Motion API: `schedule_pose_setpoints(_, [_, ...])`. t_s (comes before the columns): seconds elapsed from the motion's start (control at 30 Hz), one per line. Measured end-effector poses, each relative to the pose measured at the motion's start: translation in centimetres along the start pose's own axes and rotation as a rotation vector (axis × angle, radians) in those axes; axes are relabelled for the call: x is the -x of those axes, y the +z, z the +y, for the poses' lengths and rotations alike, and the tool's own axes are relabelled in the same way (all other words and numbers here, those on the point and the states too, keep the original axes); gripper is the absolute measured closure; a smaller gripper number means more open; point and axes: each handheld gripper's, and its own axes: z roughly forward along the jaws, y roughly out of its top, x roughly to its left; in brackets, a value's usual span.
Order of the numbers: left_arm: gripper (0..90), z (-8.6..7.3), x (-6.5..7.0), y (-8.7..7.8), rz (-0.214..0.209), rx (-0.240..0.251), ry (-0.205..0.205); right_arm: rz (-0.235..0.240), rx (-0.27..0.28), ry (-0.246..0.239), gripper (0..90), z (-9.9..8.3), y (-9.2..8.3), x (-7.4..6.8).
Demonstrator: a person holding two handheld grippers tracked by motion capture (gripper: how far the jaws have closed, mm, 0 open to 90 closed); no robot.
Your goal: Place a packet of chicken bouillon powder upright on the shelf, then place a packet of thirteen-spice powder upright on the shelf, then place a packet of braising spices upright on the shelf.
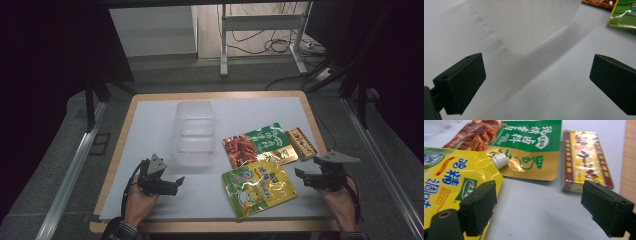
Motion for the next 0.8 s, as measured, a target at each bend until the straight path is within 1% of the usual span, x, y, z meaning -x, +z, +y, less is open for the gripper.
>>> schedule_pose_setpoints(0.07, [0.4, 0.0, -0.1, -0.1, -0.001, 0.009, -0.001, 0.003, -0.001, -0.004, 10.4, 0.0, 0.1, -0.2])
schedule_pose_setpoints(0.1, [0.4, 0.0, -0.1, -0.3, -0.005, 0.034, -0.010, 0.011, -0.001, -0.004, 9.7, 0.0, 0.1, -0.3])
schedule_pose_setpoints(0.13, [0.4, 0.0, -0.1, -0.3, -0.005, 0.034, -0.010, 0.011, -0.001, -0.004, 9.7, 0.0, 0.1, -0.3])
schedule_pose_setpoints(0.17, [0.4, 0.0, -0.1, -0.4, -0.017, 0.052, -0.018, 0.014, -0.009, -0.007, 8.7, 0.0, 0.2, -0.4])
schedule_pose_setpoints(0.23, [0.4, 0.0, 0.1, -0.4, -0.044, 0.069, -0.005, 0.018, -0.020, -0.012, 8.0, -0.1, 0.4, -0.4])
schedule_pose_setpoints(0.27, [0.3, 0.1, 0.3, -0.3, -0.058, 0.076, 0.013, 0.019, -0.022, -0.012, 7.7, -0.1, 0.4, -0.4])
schedule_pose_setpoints(0.37, [0.0, 0.3, 1.0, 0.0, -0.068, 0.071, 0.053, 0.020, -0.018, -0.010, 7.1, -0.1, 0.4, -0.4])
schedule_pose_setpoints(0.4, [0.0, 0.3, 1.2, 0.1, -0.079, 0.067, 0.059, 0.020, -0.016, -0.008, 7.0, -0.1, 0.4, -0.3])
schedule_pose_setpoints(0.43, [0.0, 0.3, 1.2, 0.1, -0.079, 0.067, 0.059, 0.019, -0.017, -0.007, 6.8, -0.1, 0.3, -0.3])
schedule_pose_setpoints(0.47, [0.0, 0.3, 1.5, 0.3, -0.098, 0.065, 0.070, 0.017, -0.017, -0.004, 6.6, -0.2, 0.3, -0.3])
schedule_pose_setpoints(0.5, [0.0, 0.3, 1.6, 0.4, -0.103, 0.062, 0.074, 0.018, -0.015, 0.000, 6.5, -0.2, 0.2, -0.3])
schedule_pose_setpoints(0.57, [0.0, 0.3, 1.7, 0.5, -0.103, 0.058, 0.094, 0.019, -0.009, 0.004, 6.3, -0.2, 0.2, -0.3])
schedule_pose_setpoints(0.7, [0.0, 0.4, 1.9, 0.6, -0.083, 0.041, 0.122, 0.019, -0.014, -0.001, 6.0, -0.1, 0.2, -0.4])
schedule_pose_setpoints(0.73, [0.0, 0.4, 1.9, 0.6, -0.083, 0.041, 0.122, 0.019, -0.014, -0.001, 6.0, -0.1, 0.2, -0.4])
schedule_pose_setpoints(0.77, [0.0, 0.4, 1.9, 0.7, -0.079, 0.021, 0.125, 0.021, -0.016, 0.001, 5.9, -0.2, 0.2, -0.3])
schedule_pose_setpoints(0.8, [0.0, 0.4, 2.0, 0.8, -0.075, 0.015, 0.121, 0.021, -0.015, 0.001, 5.8, -0.2, 0.2, -0.3])
